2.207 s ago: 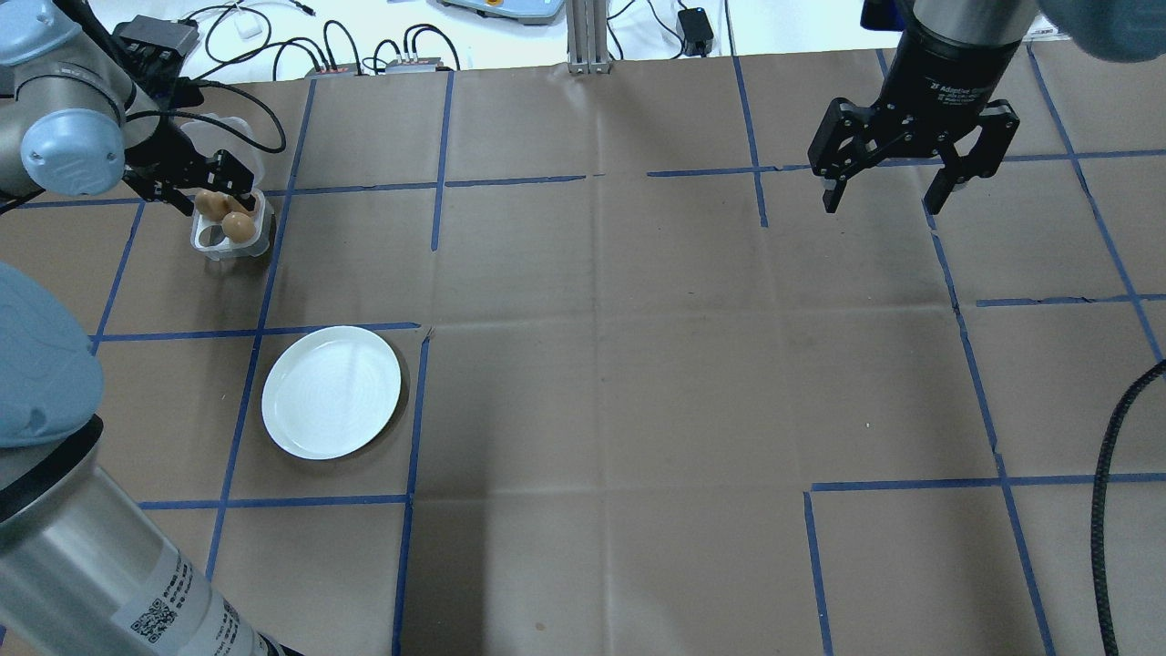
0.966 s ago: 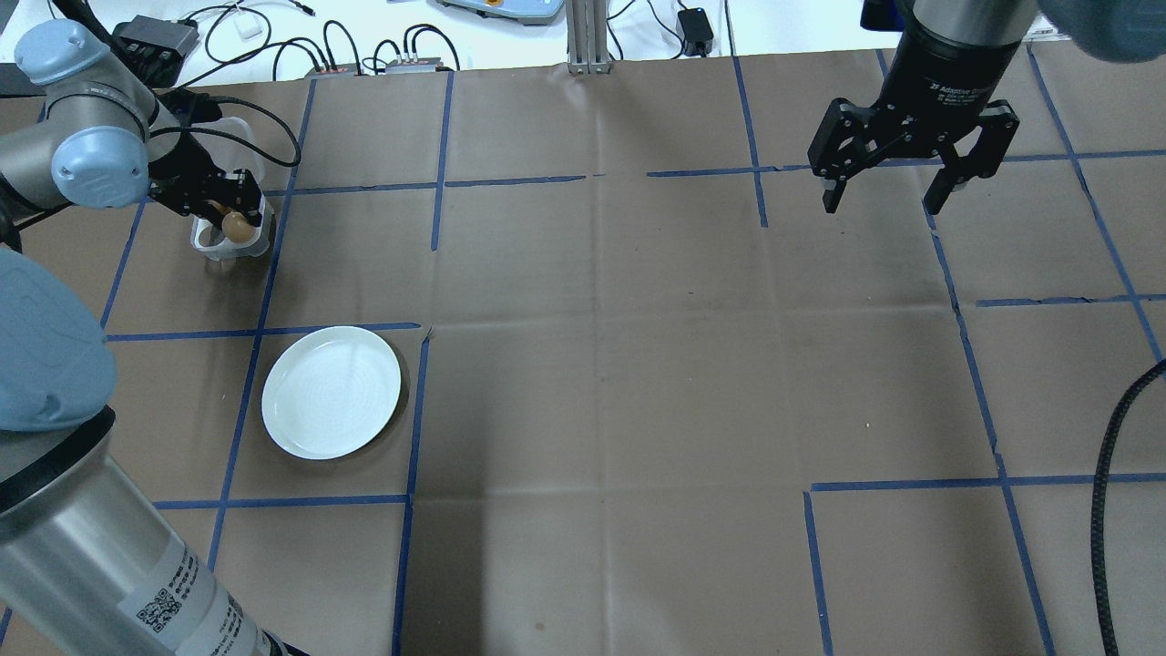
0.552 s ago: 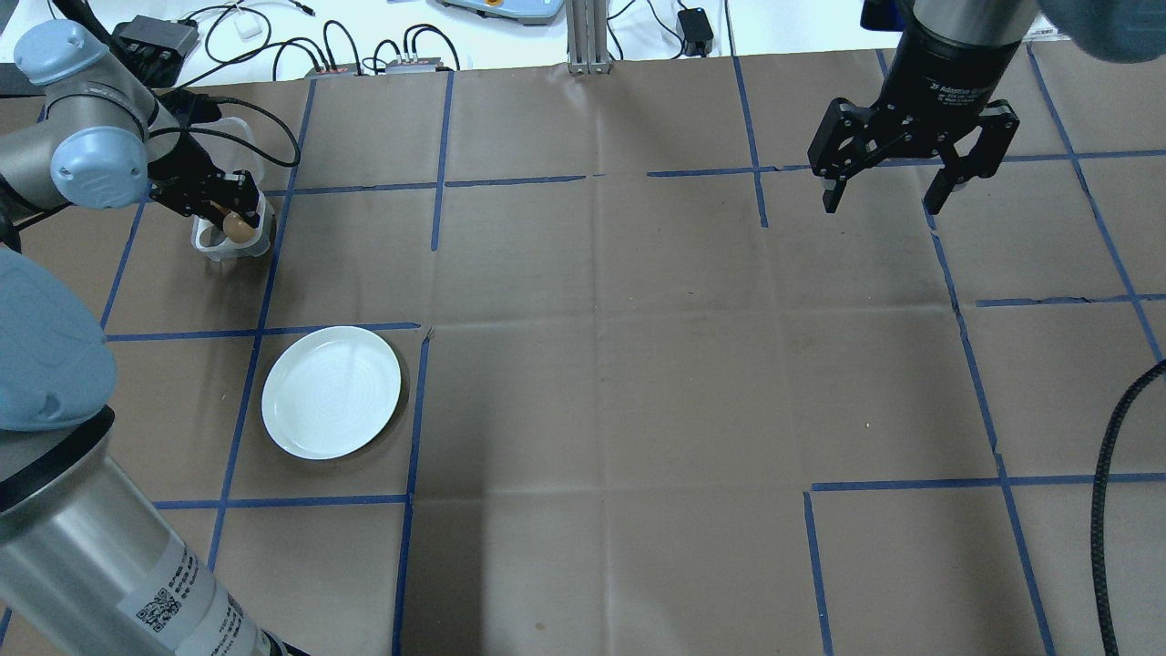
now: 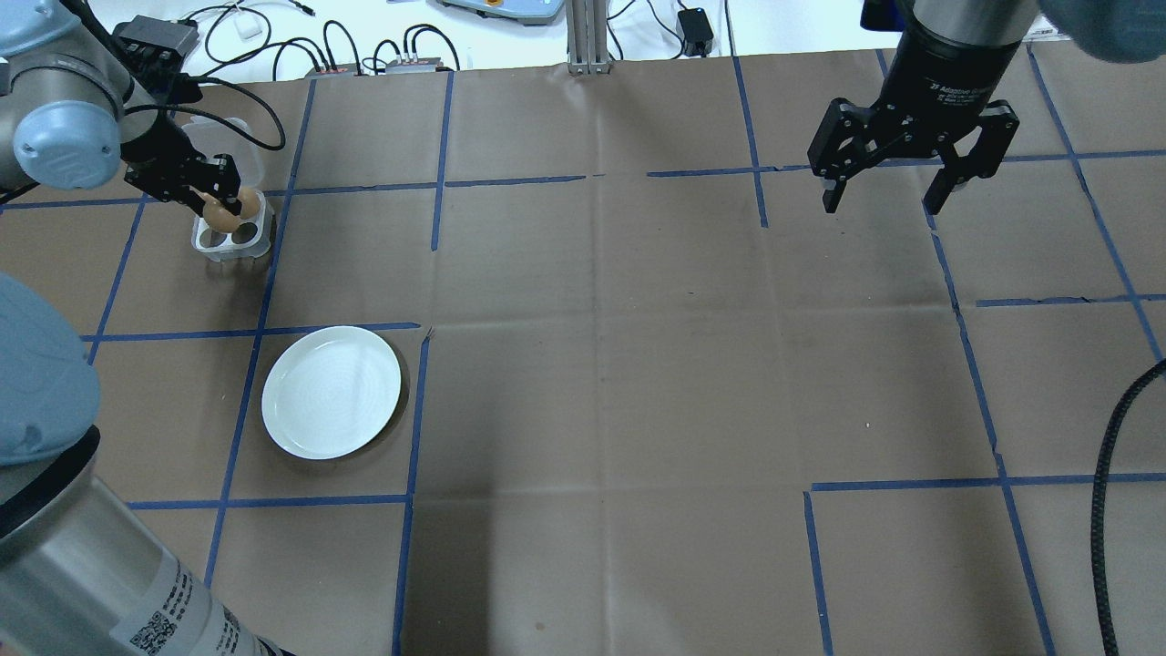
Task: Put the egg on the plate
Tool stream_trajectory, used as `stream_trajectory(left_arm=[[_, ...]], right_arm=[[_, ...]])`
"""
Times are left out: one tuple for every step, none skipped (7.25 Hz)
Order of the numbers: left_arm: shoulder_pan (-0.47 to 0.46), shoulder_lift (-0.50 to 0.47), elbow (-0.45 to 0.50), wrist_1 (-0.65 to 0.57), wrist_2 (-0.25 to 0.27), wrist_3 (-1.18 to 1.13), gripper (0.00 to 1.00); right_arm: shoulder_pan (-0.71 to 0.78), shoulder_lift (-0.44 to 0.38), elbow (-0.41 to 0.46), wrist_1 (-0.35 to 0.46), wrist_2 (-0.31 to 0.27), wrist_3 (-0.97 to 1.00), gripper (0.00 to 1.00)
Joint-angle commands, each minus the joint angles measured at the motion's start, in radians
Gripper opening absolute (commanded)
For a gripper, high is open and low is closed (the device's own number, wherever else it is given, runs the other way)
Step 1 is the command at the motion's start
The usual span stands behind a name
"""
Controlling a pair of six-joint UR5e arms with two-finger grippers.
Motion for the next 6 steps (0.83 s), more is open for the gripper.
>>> stream_trajectory(left_arm=[[-0.008, 0.102, -0.059, -0.048, 0.006, -0.010, 0.22], [-0.018, 0.157, -0.145, -0.043, 0.001, -0.057, 0.22], [-0.048, 0.235, -0.246, -0.031, 0.001, -0.102, 0.22], [-0.085, 0.319, -0.358, -0.028, 0.001, -0.140, 0.21], [-0.119, 0.384, -0.474, -0.025, -0.002, -0.206, 0.21], [-0.133, 0.422, -0.591, 0.080, 0.000, -0.223, 0.21]], right_arm=[[0.000, 0.000, 0.000, 0.000, 0.000, 0.000, 1.00], [0.000, 0.000, 0.000, 0.000, -0.002, 0.000, 1.00], [0.000, 0.000, 0.000, 0.000, 0.000, 0.000, 1.00], [0.000, 0.000, 0.000, 0.000, 0.000, 0.000, 1.00], [0.000, 0.002, 0.000, 0.000, 0.000, 0.000, 1.00], [0.000, 0.002, 0.000, 0.000, -0.002, 0.000, 1.00]])
